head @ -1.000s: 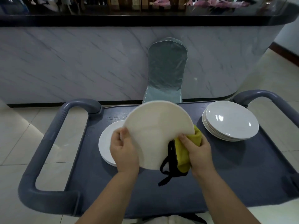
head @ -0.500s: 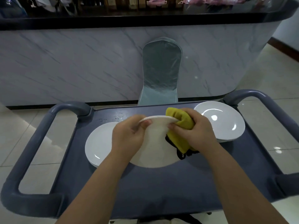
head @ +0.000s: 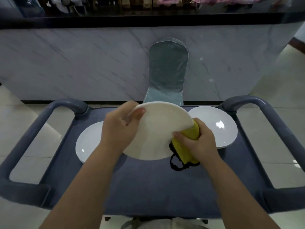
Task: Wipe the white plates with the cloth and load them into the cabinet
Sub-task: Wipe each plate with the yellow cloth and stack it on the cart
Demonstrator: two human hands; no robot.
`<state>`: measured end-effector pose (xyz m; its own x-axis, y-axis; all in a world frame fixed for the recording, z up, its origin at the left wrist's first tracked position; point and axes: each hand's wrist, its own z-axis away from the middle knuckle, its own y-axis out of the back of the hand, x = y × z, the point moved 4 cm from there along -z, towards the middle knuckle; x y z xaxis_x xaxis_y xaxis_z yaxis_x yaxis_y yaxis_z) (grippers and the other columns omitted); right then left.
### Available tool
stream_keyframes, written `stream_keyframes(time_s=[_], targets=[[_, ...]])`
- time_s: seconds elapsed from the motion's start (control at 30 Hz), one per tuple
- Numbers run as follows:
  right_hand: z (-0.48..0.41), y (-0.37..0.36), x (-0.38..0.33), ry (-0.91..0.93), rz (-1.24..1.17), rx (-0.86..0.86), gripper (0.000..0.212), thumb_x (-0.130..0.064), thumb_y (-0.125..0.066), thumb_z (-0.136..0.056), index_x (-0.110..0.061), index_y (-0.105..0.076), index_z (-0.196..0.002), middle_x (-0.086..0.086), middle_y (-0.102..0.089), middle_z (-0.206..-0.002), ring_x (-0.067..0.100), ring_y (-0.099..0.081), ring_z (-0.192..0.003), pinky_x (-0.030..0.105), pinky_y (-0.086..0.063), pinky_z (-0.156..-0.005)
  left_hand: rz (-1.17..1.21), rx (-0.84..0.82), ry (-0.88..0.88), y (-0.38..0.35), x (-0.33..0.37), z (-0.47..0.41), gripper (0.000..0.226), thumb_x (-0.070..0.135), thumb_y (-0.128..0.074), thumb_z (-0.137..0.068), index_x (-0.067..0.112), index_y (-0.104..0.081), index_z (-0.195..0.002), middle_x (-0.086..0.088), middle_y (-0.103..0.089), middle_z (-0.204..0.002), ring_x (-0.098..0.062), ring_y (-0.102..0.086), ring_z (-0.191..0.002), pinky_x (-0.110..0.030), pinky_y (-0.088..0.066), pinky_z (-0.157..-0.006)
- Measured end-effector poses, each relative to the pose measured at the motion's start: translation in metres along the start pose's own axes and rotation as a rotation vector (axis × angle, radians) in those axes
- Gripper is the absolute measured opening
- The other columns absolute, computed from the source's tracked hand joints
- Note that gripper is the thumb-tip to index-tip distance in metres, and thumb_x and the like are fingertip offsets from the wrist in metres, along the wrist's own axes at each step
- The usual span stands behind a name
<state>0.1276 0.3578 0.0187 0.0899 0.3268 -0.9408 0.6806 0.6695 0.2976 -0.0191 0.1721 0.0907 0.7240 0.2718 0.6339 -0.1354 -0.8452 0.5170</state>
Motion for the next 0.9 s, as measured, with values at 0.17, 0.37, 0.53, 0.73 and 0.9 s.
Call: stream_keyframes(time_s=[0.17, 0.37, 0.53, 0.73, 0.9], targets=[[-0.008, 0.009, -0.028, 0.254, 0.226, -0.085, 0.039, -0.053, -0.076, -0.071, -0.043, -0.059, -0.104, -0.02, -0.065, -0.093, 0.003, -0.06, -0.085, 0.022, -0.05, -0.073, -0.291, -0.095, -0.28, -0.024, 0.039, 0.013, 0.037, 0.04, -0.051, -0.092, 0.012, -0.066, -0.074, 0.001, -0.054, -0.06, -0.027, -0.052, -0.055, -0.038, -0.044, -0.047], [-0.011, 0.024, -0.012, 0.171, -0.01, -0.087, 0.031, -0.04, -0.081, -0.07, -0.04, -0.064, -0.096, -0.02, -0.068, -0.093, 0.0, -0.062, -0.086, 0.014, -0.049, -0.074, -0.121, 0.103, 0.074, -0.038, 0.023, 0.043, 0.024, 0.039, -0.057, -0.088, 0.023, -0.067, -0.073, 0.006, -0.061, -0.064, -0.011, -0.054, -0.058, -0.026, -0.044, -0.055], [0.018, 0.015, 0.037, -0.225, -0.395, -0.162, 0.033, -0.037, -0.086, -0.067, -0.037, -0.069, -0.094, -0.005, -0.073, -0.099, 0.018, -0.07, -0.093, 0.04, -0.058, -0.08, 0.185, 0.364, 0.521, -0.033, -0.004, 0.062, 0.033, 0.042, -0.053, -0.092, 0.02, -0.055, -0.068, 0.011, -0.046, -0.059, -0.004, -0.039, -0.057, -0.014, -0.032, -0.053], [-0.017, 0.049, 0.019, -0.048, -0.223, -0.096, 0.037, -0.051, -0.083, -0.065, -0.04, -0.064, -0.095, -0.014, -0.071, -0.096, 0.004, -0.067, -0.086, 0.022, -0.057, -0.068, 0.028, 0.225, 0.214, -0.026, 0.022, 0.044, 0.032, 0.042, -0.054, -0.094, 0.025, -0.048, -0.067, 0.003, -0.046, -0.061, -0.01, -0.039, -0.053, -0.014, -0.029, -0.046], [-0.023, 0.046, 0.027, -0.171, -0.382, -0.169, 0.034, -0.041, -0.086, -0.067, -0.038, -0.068, -0.096, -0.007, -0.074, -0.097, 0.014, -0.071, -0.088, 0.029, -0.058, -0.07, -0.192, 0.112, 0.22, -0.017, 0.024, 0.028, 0.028, 0.052, -0.051, -0.093, 0.032, -0.057, -0.076, 0.009, -0.055, -0.067, -0.01, -0.052, -0.061, -0.026, -0.039, -0.051]])
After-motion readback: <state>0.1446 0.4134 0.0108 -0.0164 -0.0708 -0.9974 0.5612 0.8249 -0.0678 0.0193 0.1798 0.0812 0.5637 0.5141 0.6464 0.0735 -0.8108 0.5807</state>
